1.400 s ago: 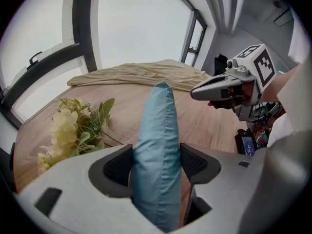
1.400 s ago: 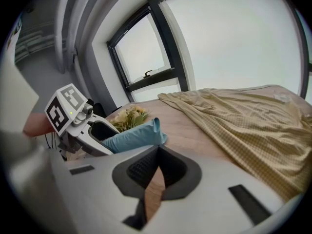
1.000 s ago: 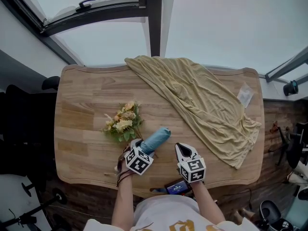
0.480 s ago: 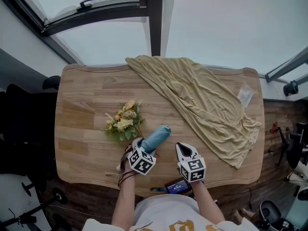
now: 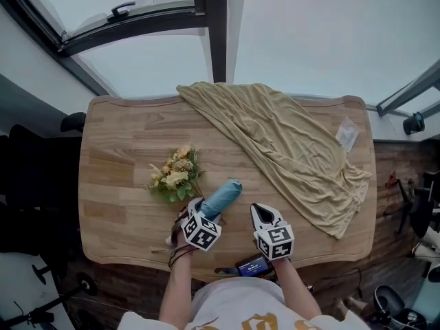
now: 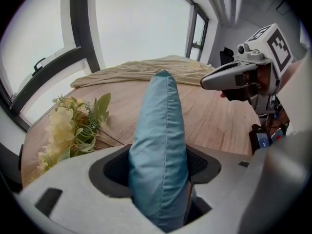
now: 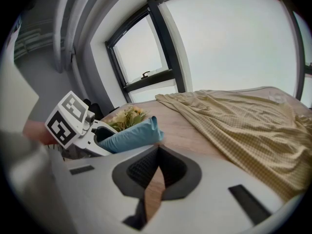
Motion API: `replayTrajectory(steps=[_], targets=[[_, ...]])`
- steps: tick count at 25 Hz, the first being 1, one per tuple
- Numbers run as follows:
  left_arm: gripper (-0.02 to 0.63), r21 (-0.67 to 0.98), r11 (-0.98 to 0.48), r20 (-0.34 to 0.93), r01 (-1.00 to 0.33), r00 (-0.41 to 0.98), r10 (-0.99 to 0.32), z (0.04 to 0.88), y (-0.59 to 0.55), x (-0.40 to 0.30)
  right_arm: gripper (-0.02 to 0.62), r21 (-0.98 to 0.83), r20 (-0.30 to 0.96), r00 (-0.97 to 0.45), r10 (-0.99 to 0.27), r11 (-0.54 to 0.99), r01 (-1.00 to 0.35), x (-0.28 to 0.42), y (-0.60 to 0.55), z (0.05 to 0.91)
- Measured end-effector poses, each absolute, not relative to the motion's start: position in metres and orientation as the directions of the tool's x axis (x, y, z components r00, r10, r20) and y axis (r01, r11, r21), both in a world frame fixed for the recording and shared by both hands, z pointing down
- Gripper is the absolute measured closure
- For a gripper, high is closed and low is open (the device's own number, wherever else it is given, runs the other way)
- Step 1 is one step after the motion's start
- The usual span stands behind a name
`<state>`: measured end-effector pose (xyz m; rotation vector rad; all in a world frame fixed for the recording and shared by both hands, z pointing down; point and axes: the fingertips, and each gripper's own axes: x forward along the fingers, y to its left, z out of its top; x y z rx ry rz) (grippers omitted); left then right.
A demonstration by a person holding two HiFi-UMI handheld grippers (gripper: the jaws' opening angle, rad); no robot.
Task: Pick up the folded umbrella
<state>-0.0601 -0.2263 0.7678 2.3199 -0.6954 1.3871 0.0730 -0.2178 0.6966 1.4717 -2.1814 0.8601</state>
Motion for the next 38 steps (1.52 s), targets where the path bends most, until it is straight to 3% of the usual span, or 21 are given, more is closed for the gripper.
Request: replayTrajectory(steps=[12, 38], targets=[[0.295, -0.002, -0.823, 0.863, -0.568, 0.416, -0.288, 0.746, -0.227, -0.058, 0.584, -0.271, 0.583, -0.382, -0.717, 0.272, -0.923, 0.079, -0.216, 0.683], [0.295, 0.01, -0.706, 0.735, -0.708, 0.484, -0.475, 0.681, -0.206, -0.068, 0.584, -0.192, 0.472, -0.38, -0.795, 0.328, -0.925, 0.078, -0.191, 0.618]])
